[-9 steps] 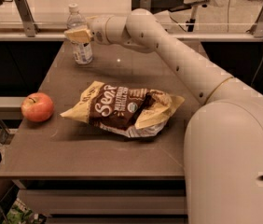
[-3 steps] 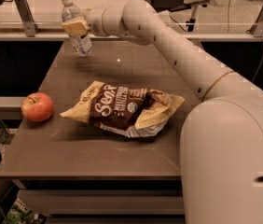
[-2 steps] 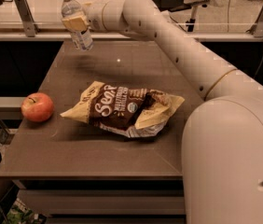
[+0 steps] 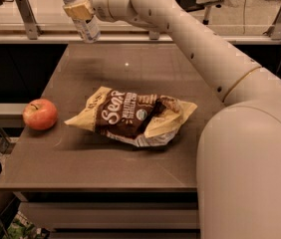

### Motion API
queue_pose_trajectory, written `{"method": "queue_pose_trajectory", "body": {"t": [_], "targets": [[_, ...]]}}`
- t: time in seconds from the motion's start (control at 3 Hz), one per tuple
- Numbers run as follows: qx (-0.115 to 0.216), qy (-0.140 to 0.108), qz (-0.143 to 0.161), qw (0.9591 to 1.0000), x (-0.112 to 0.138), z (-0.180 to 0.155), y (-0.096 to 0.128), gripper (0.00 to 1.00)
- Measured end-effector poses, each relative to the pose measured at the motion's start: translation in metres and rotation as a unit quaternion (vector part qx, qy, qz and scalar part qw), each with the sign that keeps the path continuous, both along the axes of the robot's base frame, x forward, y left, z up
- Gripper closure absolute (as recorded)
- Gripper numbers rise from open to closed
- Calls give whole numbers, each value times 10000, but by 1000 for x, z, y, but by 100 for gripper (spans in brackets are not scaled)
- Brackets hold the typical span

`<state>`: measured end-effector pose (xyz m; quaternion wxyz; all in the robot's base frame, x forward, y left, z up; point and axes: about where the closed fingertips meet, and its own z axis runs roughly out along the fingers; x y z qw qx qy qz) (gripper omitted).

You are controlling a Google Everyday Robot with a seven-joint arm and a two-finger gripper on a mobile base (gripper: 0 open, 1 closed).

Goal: Pick blue plastic bottle

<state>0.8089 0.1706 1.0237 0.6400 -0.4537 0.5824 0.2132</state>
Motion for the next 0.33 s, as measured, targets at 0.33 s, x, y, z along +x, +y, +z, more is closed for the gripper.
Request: {"method": "queue_pose_trajectory", "body": {"t": [0.33], "targets": [[0,0,0,10000,0,0,0,100]]}}
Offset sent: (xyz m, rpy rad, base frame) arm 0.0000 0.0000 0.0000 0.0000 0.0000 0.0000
